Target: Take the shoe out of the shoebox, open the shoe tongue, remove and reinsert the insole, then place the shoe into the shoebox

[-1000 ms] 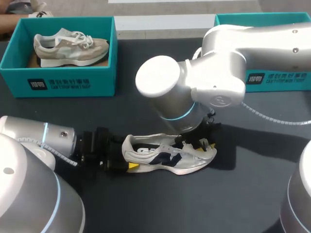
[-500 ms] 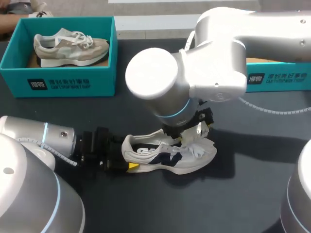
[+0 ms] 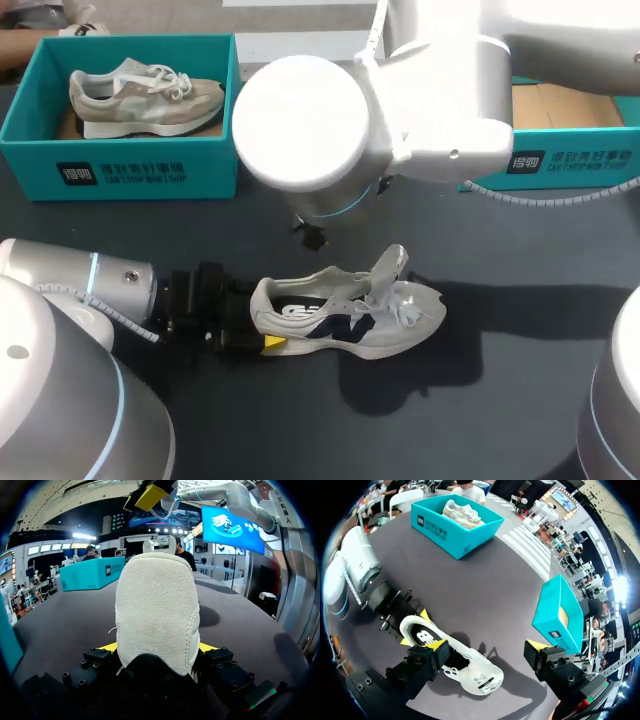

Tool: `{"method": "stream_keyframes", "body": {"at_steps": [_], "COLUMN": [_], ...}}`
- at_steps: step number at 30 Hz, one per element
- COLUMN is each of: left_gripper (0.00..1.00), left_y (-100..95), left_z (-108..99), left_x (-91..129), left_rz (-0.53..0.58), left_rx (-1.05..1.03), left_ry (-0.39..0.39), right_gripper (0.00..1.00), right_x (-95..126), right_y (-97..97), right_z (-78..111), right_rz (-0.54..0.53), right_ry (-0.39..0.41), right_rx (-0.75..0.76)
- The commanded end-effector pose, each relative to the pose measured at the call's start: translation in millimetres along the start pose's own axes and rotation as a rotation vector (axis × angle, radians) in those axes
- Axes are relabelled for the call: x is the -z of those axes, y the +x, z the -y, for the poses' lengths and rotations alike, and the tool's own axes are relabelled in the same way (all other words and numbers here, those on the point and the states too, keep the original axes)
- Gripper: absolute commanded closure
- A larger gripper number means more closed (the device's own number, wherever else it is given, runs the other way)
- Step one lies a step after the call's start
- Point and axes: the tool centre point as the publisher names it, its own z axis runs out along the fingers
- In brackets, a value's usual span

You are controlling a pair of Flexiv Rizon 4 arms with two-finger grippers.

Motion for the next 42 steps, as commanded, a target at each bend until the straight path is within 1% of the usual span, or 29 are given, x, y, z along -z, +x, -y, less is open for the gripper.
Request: {"method": "stream_keyframes", "body": {"at_steps": [1, 3, 4, 5, 7, 8, 9, 12, 14, 16, 17, 37, 38, 41, 42], "left_gripper": [1.00, 1.00, 1.00, 1.00, 1.00, 1.00, 1.00, 1.00, 1.00, 1.00, 1.00, 1.00, 1.00, 1.00, 1.00], "left_y": [1.0, 1.0, 1.0, 1.0, 1.0, 1.0, 1.0, 1.0, 1.0, 1.0, 1.0, 1.0, 1.0, 1.0, 1.0], "left_z": [-6, -6, -6, -6, -6, -6, -6, -6, -6, -6, -6, -6, -6, -6, -6], "left_x": [-6, -6, -6, -6, -6, -6, -6, -6, -6, -6, -6, -6, -6, -6, -6], "left_rz": [0.000, 0.000, 0.000, 0.000, 0.000, 0.000, 0.000, 0.000, 0.000, 0.000, 0.000, 0.000, 0.000, 0.000, 0.000], "left_rx": [0.000, 0.000, 0.000, 0.000, 0.000, 0.000, 0.000, 0.000, 0.000, 0.000, 0.000, 0.000, 0.000, 0.000, 0.000], "left_ry": [-0.001, -0.001, -0.001, -0.001, -0.001, -0.001, -0.001, -0.001, -0.001, -0.001, -0.001, -0.001, -0.001, -0.001, -0.001], "right_gripper": [0.00, 0.00, 0.03, 0.30, 0.73, 0.97, 1.00, 1.00, 1.00, 1.00, 1.00, 1.00, 1.00, 1.00, 1.00], "right_x": [-1, 1, 2, 3, 4, 4, 5, 6, 3, -1, -4, -4, -12, -34, -39], "right_y": [5.4, 12.1, 14.3, 16.9, 22.7, 25.6, 28.9, 42.0, 47.6, 54.1, 57.5, 57.5, 62.7, 75.3, 78.8], "right_z": [-8.0, -11.7, -13.0, -14.4, -15.6, -15.6, -15.6, -15.0, -11.7, -7.7, -5.6, -5.6, -0.4, 14.1, 17.9], "right_rz": [-0.135, -0.169, -0.183, -0.208, -0.233, -0.255, -0.270, -0.322, -0.322, -0.348, -0.356, -0.356, -0.369, -0.385, -0.378], "right_ry": [-0.072, -0.094, -0.107, -0.117, -0.097, -0.095, -0.087, -0.048, -0.007, -0.005, 0.010, 0.010, 0.005, 0.039, 0.091], "right_rx": [0.292, 0.387, 0.415, 0.454, 0.534, 0.570, 0.605, 0.704, 0.732, 0.752, 0.749, 0.749, 0.744, 0.751, 0.770]}}
